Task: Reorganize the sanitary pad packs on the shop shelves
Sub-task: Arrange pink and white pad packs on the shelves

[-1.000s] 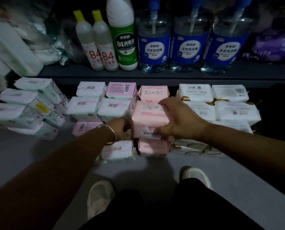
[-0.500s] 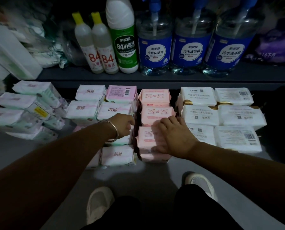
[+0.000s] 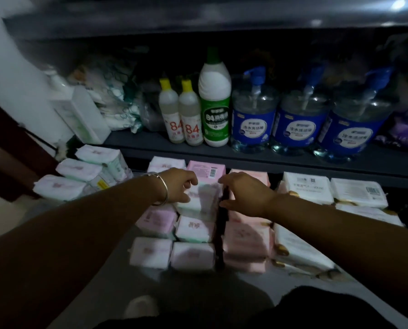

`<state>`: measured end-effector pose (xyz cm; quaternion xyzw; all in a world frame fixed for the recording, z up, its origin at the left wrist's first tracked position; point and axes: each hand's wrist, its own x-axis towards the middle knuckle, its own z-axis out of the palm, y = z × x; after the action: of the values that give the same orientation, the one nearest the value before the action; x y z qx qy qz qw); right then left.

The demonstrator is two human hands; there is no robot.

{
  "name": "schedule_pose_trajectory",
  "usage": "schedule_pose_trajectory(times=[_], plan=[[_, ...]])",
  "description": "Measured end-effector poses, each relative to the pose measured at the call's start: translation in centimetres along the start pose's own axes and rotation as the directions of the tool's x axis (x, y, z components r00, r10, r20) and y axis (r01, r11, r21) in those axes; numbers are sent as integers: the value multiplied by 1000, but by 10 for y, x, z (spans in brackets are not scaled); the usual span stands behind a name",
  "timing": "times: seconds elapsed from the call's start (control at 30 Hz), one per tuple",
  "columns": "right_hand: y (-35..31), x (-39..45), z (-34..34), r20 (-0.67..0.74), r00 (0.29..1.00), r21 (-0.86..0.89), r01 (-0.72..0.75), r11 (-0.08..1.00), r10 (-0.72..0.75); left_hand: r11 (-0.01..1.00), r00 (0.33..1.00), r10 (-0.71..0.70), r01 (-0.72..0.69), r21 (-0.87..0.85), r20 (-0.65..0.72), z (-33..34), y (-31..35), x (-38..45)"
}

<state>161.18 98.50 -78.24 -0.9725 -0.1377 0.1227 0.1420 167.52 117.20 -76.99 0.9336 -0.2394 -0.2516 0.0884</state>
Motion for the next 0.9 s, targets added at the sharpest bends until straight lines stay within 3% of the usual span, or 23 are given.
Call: schedule_pose_trajectory(times=[0.2, 0.4, 0.9], plan=[[-62, 87, -14, 2, 997, -3, 79, 997, -79, 995, 993, -76, 70, -73, -88, -26, -81, -12], [-124, 139, -14, 32, 990, 7, 138, 990, -138, 990, 983, -137, 133, -43, -118, -49, -151, -25], [-196, 207, 0, -17, 999, 46, 30, 999, -29, 993, 996, -47, 54, 106, -70, -91, -251, -16]])
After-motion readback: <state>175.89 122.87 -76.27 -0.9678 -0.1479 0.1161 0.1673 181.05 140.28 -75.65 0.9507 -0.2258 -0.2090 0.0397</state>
